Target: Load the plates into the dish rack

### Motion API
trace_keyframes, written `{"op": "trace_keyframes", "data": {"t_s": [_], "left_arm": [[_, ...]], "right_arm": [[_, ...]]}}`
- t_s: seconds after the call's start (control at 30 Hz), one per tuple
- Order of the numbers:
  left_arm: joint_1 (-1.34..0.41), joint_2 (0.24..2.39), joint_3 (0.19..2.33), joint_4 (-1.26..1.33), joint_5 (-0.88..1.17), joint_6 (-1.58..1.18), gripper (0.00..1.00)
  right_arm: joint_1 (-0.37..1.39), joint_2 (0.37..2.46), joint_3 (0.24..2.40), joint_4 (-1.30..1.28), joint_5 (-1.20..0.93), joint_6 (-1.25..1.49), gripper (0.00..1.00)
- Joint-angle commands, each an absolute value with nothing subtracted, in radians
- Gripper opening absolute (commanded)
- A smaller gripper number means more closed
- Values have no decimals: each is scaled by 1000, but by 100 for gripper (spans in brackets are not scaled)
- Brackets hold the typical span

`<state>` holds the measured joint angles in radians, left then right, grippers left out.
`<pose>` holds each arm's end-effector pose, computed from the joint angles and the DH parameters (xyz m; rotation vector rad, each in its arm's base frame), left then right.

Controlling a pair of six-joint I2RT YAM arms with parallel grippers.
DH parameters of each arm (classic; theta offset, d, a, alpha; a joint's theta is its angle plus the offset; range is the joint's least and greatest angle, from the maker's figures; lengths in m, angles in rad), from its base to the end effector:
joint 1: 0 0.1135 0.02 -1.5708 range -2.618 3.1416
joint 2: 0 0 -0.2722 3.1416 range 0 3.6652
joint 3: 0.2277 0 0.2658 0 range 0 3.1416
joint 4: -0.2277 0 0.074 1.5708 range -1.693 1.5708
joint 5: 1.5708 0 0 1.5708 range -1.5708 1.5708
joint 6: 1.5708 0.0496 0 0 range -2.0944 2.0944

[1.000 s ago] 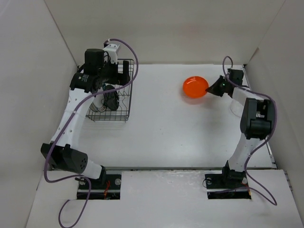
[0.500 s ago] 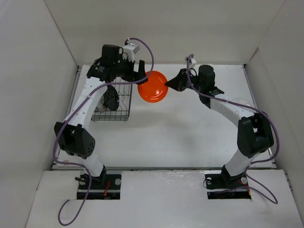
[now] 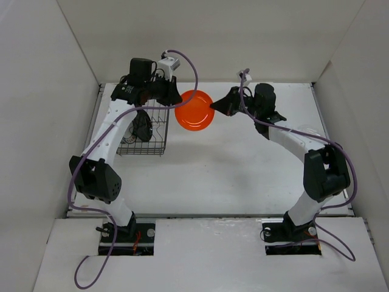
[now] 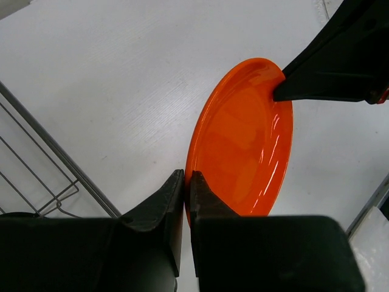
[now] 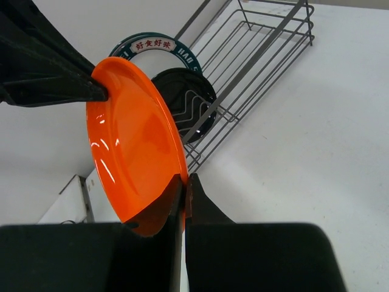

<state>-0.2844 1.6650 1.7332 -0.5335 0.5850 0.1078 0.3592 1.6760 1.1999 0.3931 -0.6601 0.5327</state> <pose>0.3791 -0.1393 0.4102 0.7500 1.8789 -0.7048 0.3816 0.1758 0.3095 -0.3871 1.7421 1.2016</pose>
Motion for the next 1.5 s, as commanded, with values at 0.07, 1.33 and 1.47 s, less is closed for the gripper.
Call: {"op": "trace_keyframes", "data": {"t_s": [0.07, 1.33, 1.47], "left_arm": [[-288, 1589, 1710, -508, 582, 103, 0], [-316, 1483, 1355, -222, -687, 192, 0], [-316, 1508, 1355, -202, -675, 180, 0]], "right_arm": [[379, 1646, 1269, 515, -687, 563, 21], [385, 1669, 1299, -61, -114, 457, 100], [376, 1669, 1290, -61, -124, 448, 100]]}}
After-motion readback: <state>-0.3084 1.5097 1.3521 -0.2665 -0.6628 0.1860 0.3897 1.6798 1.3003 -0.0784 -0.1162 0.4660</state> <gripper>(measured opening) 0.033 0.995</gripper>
